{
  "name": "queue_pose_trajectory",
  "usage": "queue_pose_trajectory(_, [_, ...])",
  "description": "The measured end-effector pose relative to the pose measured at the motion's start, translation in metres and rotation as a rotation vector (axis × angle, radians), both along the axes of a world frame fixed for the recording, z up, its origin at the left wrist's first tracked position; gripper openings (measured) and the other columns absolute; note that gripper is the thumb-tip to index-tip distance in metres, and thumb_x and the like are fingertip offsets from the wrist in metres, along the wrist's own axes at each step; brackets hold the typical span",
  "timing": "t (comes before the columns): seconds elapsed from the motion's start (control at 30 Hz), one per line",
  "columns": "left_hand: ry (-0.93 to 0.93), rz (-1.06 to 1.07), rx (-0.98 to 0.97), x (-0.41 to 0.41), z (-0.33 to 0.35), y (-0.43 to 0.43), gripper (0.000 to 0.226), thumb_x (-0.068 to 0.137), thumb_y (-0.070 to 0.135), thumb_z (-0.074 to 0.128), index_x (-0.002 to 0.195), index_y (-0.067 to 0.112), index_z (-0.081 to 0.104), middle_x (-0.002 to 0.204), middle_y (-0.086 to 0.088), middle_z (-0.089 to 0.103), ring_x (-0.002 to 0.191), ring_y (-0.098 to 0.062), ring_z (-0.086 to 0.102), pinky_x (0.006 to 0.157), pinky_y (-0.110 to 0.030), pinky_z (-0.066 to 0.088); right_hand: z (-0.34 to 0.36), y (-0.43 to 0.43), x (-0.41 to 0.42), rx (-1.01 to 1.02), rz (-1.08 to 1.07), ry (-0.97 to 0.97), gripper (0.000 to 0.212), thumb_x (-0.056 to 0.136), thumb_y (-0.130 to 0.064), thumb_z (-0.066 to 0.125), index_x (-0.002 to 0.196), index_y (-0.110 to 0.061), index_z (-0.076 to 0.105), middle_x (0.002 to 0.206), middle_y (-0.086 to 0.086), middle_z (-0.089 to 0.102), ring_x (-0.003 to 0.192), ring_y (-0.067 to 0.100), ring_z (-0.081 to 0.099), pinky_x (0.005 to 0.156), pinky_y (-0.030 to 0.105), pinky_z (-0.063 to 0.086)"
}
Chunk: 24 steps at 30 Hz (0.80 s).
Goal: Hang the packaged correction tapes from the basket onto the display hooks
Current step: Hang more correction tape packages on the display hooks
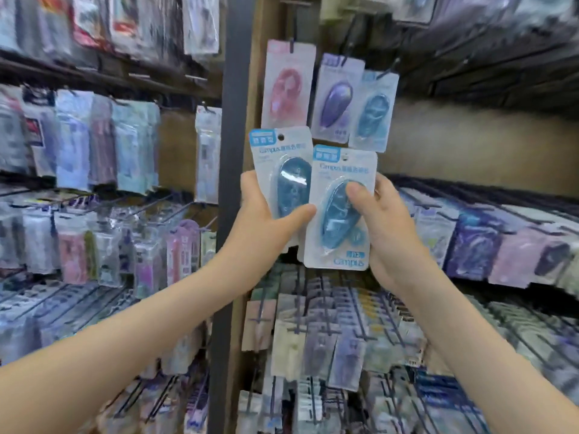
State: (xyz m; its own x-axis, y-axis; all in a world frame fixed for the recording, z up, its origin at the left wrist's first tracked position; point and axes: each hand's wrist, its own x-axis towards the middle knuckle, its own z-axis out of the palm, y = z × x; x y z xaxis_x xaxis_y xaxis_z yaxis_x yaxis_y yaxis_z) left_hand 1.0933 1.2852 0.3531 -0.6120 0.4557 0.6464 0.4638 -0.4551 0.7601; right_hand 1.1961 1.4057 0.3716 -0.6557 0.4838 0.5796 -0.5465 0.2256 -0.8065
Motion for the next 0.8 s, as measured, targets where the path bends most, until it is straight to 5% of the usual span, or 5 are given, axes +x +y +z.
queue_pose_trajectory(0.2, [0.102, 0.042, 0.154, 0.003, 0.05, 0.033, 0.045, 0.086, 0.008, 0.067, 0.115, 0.021, 0.035, 0.121, 0.009, 0.056, 0.108, 0.0, 0.06, 0.086, -0.024, 0.055, 0.053, 0.034, -0.003, 0.144, 0.066, 0.092, 0.025, 0.096, -0.02, 0.051, 0.12, -0.022, 0.049, 0.11, -0.007, 0.07, 0.101, 0.014, 0.068, 0.078, 0.033, 0.058])
queue_pose_trajectory(0.37, [0.147, 0.02, 0.232, 0.004, 0.074, 0.064, 0.042, 0.088, 0.006, 0.064, 0.116, 0.018, 0.036, 0.122, 0.006, 0.058, 0.108, -0.004, 0.062, 0.088, -0.028, 0.055, 0.076, 0.07, -0.005, 0.18, 0.103, 0.128, 0.029, 0.096, -0.018, 0.052, 0.125, -0.017, 0.047, 0.116, 0.001, 0.068, 0.105, 0.02, 0.067, 0.085, 0.039, 0.057])
queue_pose_trajectory(0.8, [0.059, 0.074, 0.278, -0.022, 0.1, 0.098, 0.055, 0.087, 0.007, 0.066, 0.131, 0.016, 0.034, 0.126, 0.005, 0.056, 0.106, -0.009, 0.064, 0.067, -0.02, 0.056, 0.094, 0.135, -0.028, 0.164, 0.008, 0.112, 0.034, 0.092, -0.022, 0.06, 0.123, -0.026, 0.046, 0.117, -0.001, 0.066, 0.102, 0.018, 0.067, 0.087, 0.043, 0.056])
